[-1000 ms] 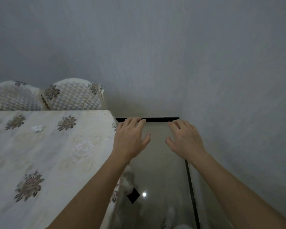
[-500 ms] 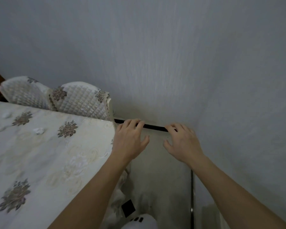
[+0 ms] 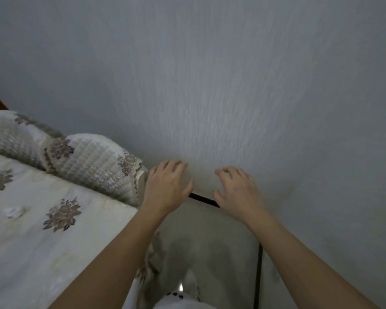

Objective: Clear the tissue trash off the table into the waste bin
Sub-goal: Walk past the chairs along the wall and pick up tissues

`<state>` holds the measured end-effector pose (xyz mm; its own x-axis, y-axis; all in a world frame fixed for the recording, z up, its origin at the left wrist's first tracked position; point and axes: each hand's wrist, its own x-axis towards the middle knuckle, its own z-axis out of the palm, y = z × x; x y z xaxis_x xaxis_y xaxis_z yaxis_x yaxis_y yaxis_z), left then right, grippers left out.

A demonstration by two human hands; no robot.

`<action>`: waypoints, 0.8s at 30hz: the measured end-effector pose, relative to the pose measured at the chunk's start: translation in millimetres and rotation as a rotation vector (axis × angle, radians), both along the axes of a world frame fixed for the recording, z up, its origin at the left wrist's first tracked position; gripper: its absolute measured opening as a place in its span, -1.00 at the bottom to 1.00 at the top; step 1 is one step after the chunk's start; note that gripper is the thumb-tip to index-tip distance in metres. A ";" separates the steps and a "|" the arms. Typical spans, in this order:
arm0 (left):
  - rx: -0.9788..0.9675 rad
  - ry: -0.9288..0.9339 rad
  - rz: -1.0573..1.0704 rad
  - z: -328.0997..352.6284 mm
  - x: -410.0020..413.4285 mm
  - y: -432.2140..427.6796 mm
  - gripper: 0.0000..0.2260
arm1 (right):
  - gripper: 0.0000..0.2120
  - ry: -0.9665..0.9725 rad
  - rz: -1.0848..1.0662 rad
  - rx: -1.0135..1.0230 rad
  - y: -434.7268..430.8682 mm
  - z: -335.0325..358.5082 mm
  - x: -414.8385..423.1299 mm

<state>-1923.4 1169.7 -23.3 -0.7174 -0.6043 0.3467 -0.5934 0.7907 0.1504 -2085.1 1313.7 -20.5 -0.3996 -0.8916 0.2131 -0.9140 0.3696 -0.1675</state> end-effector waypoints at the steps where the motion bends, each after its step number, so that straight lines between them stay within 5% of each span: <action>1: 0.007 0.012 0.008 0.6 -9.1 -16.2 -0.52 | -0.52 0.005 0.007 -0.001 -18.9 3.0 -11.5; 24: 0.032 -0.058 0.475 -2.5 -64.1 -283.1 -0.52 | -0.55 -0.048 0.453 -0.062 -372.2 -12.3 -112.0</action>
